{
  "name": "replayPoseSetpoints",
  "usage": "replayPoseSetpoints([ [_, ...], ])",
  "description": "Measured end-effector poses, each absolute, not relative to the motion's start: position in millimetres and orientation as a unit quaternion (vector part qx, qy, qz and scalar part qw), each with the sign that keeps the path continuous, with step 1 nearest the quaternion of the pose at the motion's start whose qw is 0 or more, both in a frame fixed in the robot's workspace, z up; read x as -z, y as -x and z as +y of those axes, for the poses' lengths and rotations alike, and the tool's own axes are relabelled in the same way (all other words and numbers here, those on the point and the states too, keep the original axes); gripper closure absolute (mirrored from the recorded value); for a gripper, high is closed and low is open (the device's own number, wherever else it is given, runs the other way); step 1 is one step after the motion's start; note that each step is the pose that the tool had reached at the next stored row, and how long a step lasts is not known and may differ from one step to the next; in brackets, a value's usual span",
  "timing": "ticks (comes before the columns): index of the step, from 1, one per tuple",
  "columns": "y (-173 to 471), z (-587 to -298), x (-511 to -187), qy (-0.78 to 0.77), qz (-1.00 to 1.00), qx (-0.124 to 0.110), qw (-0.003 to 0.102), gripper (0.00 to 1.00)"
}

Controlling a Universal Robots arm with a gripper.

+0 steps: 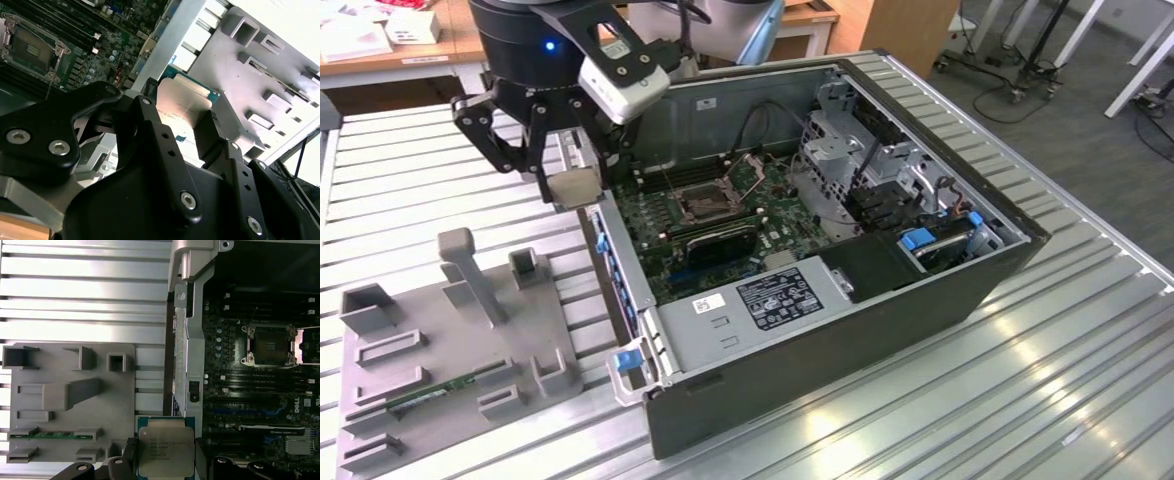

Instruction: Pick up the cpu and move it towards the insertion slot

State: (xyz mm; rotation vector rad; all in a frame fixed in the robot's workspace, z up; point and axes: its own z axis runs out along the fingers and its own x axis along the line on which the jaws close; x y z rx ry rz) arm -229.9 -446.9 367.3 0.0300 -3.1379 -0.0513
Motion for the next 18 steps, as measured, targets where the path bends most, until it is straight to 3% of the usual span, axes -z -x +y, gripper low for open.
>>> replayPoseSetpoints([
  [18, 204, -447, -367, -0.009, -1.0, 0.016, 0.002, 0.46],
])
